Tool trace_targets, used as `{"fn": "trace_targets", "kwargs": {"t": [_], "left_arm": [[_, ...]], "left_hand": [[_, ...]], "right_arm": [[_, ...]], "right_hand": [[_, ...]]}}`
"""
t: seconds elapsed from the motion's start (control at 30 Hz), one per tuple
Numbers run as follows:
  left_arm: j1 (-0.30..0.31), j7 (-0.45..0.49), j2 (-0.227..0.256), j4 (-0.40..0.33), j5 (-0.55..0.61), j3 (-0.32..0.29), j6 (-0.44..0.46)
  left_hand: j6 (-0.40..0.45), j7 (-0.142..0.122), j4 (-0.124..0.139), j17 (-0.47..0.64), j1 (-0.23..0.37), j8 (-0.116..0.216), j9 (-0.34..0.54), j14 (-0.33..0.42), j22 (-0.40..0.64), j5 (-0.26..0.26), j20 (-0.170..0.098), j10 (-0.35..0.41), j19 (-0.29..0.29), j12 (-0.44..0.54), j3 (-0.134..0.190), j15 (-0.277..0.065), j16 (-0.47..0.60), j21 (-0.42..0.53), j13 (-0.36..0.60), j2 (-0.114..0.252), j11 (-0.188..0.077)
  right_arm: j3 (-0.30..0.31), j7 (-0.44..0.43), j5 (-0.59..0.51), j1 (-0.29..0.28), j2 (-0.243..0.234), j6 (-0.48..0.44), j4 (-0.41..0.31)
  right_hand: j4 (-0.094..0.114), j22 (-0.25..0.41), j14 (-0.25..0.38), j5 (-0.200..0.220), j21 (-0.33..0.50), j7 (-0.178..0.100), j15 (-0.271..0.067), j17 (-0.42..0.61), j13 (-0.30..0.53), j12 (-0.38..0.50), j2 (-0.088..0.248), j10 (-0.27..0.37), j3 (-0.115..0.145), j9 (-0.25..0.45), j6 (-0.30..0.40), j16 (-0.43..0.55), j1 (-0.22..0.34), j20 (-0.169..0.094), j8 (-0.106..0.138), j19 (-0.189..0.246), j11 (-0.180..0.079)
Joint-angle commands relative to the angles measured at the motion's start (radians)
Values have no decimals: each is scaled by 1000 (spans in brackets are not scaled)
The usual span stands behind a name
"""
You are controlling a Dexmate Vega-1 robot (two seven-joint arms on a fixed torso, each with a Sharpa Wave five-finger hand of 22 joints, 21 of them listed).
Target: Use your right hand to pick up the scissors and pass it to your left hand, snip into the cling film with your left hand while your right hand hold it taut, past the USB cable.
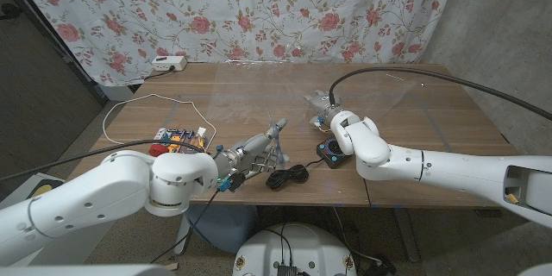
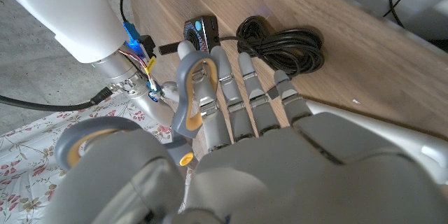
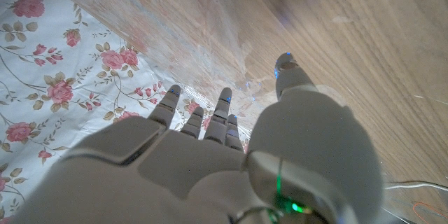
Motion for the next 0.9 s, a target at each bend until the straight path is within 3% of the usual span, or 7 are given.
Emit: {"fn": "trace_targets", "kwargs": {"t": [0.03, 0.17, 0.4, 0.6, 0.8, 0.9], "left_arm": [[-4, -4, 1, -1, 3, 9, 2], [-8, -5, -2, 0, 7, 13, 3], [-12, -7, -7, 2, 9, 17, 4], [-18, -13, -9, 5, 11, 18, 5], [-15, -22, -9, 8, 13, 19, 0], [-12, -23, -7, 7, 14, 17, -3]], "left_hand": [[-31, 45, 0, 3, 5, -3, 3, 11, 3, 6, -3, 8, 10, 9, -9, 2, 5, 1, 6, 7, -5], [-32, 45, 0, 3, 6, -5, 5, 11, 3, 6, -3, 10, 10, 10, -12, 2, 5, 0, 4, 9, -6], [-17, 43, 1, 2, 9, -7, 0, 8, 3, 6, -3, 17, 10, 14, -16, 2, 3, -1, 2, 11, -8], [-21, 44, 1, 2, 11, -10, 2, 10, 3, 6, -3, 15, 10, 14, -18, 2, 4, -1, 1, 12, -8], [-20, 44, 2, 1, 12, -11, 4, 11, 3, 6, -3, 16, 11, 14, -20, 1, 5, -1, -1, 14, -8], [-17, 42, 2, 1, 12, -11, 5, 12, 3, 6, -3, 16, 12, 14, -22, 0, 6, -1, -1, 14, -9]], "right_arm": [[-41, 34, -42, 13, 40, -70, 39], [-9, -70, -18, -26, 27, -48, 32], [12, -161, -12, -55, 27, -39, 30], [17, -232, -27, -79, 42, -57, 49], [45, -331, -16, -118, 57, -71, 64], [56, -374, -9, -134, 65, -73, 72]], "right_hand": [[2, 3, 10, -2, 9, 8, 1, -1, -1, 2, -1, 10, 7, 1, -33, 13, 18, -9, 3, 18, 15], [9, 3, 47, -3, 17, 9, -19, -2, -4, 19, 4, 60, 8, 1, -3, 27, 24, -21, 23, 53, 8], [21, 2, 126, -2, 19, -11, -66, -4, -14, 42, 19, 165, 0, -3, 82, 51, 21, -41, 53, 115, -41], [8, 2, 145, -1, 20, -22, -74, -7, -19, 46, 19, 200, 4, -5, 131, 52, 46, -63, 68, 145, -53], [10, 3, 231, -1, 23, -43, -123, -8, -14, 78, 29, 305, 2, -7, 240, 74, 73, -86, 94, 211, -86], [12, 3, 264, 0, 26, -48, -133, -7, -12, 89, 33, 339, -1, -7, 264, 84, 78, -92, 98, 236, -86]]}}
